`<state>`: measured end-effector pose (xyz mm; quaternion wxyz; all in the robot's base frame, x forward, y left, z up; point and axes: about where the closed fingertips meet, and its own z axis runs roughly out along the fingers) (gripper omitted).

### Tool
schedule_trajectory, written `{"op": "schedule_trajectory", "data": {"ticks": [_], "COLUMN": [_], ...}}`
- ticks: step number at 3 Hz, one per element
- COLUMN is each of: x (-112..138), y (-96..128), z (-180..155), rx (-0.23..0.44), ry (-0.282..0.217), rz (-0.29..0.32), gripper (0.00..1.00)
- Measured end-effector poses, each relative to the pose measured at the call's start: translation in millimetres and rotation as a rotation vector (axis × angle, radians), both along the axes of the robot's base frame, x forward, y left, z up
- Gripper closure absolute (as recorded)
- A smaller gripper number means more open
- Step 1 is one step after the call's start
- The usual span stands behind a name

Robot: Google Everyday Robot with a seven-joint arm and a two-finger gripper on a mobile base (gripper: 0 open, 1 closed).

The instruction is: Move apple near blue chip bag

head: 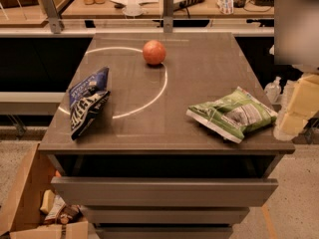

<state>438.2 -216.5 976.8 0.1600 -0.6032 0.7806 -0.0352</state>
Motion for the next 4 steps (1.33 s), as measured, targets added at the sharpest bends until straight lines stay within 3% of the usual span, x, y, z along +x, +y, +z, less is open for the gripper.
{"op": "schedule_trajectory", "data": {"ticks": [2, 3, 4], "x": [2, 40, 93], "y": [1, -12, -16], "z": [4, -7, -19], "rx": [0.029, 0.209, 0.386], "ry": [-0.019, -0.062, -0.129], "rz": [-0.014, -0.145, -0.232], "gripper": [0.0, 0.0, 0.0]}}
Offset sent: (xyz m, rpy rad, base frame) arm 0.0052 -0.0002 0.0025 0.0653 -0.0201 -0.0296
